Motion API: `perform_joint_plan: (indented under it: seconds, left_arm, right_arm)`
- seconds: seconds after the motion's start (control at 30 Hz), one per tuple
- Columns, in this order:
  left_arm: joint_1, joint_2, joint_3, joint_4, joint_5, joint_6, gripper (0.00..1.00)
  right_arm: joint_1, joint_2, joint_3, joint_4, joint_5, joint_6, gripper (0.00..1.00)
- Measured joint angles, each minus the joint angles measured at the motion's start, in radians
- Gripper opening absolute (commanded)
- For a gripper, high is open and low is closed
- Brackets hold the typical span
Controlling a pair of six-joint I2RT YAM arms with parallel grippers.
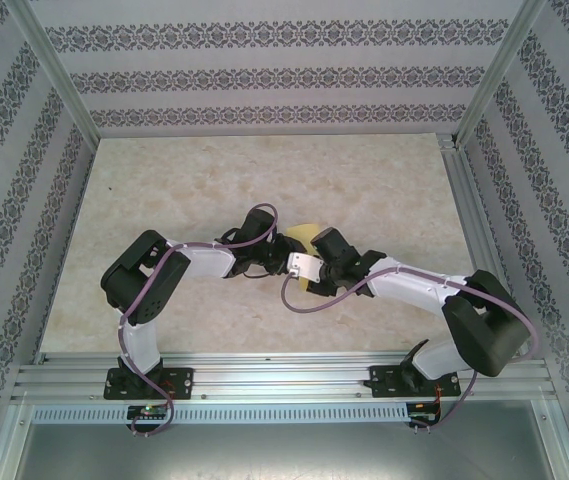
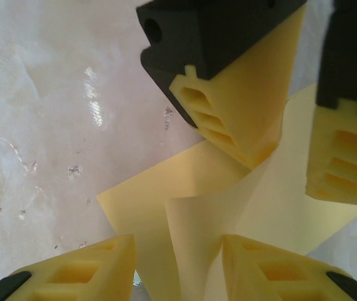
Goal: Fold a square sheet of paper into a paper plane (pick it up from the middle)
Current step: Fold the triangle a second time at the center of the table.
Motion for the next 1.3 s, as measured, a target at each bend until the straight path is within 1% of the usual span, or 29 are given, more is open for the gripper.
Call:
perform_joint_plan:
  seconds: [0.2, 0.37, 0.5, 0.63, 0.83, 0.9, 1.0, 1.07, 1.13, 1.3]
  left_arm:
    - [0.0, 0.004, 0.0, 0.0, 0.0, 0.0, 0.29]
    - [0.0, 0.005, 0.0, 0.001, 0.0, -0.001, 0.29]
    - [0.0, 0.005, 0.0, 0.004, 0.002, -0.003, 0.29]
    - [0.0, 0.006, 0.003, 0.012, 0.003, -0.005, 0.29]
    - [0.002, 0.006, 0.007, 0.018, 0.0, -0.011, 0.29]
    - [0.002, 0.007, 0.007, 0.018, -0.001, -0.012, 0.29]
    - [0.002, 0.007, 0.008, 0.019, 0.0, -0.016, 0.29]
    - [0.0, 0.007, 0.008, 0.019, 0.003, -0.016, 0.29]
    - [-0.001, 0.007, 0.008, 0.019, 0.005, -0.016, 0.29]
    - [0.0, 0.007, 0.018, 0.019, 0.008, -0.015, 0.29]
  right_arm:
    - [0.018, 0.006, 0.008, 0.022, 0.011, 0.009, 0.43]
    - [0.019, 0.0, 0.008, 0.014, -0.015, 0.012, 0.51]
    - [0.019, -0.001, 0.008, 0.009, -0.036, 0.016, 0.52]
    - [0.019, 0.016, 0.012, 0.01, -0.036, 0.032, 0.51]
    - [0.025, 0.051, 0.024, 0.019, 0.018, 0.054, 0.52]
    - [0.027, 0.053, 0.025, 0.019, 0.037, 0.056, 0.57]
    - [0.032, 0.045, 0.021, 0.026, 0.045, 0.058, 0.58]
    - [0.032, 0.03, 0.015, 0.033, 0.044, 0.06, 0.61]
    - [0.032, 0.013, 0.013, 0.03, 0.04, 0.056, 0.71]
    - [0.03, -0.037, -0.007, 0.01, 0.033, 0.037, 0.8]
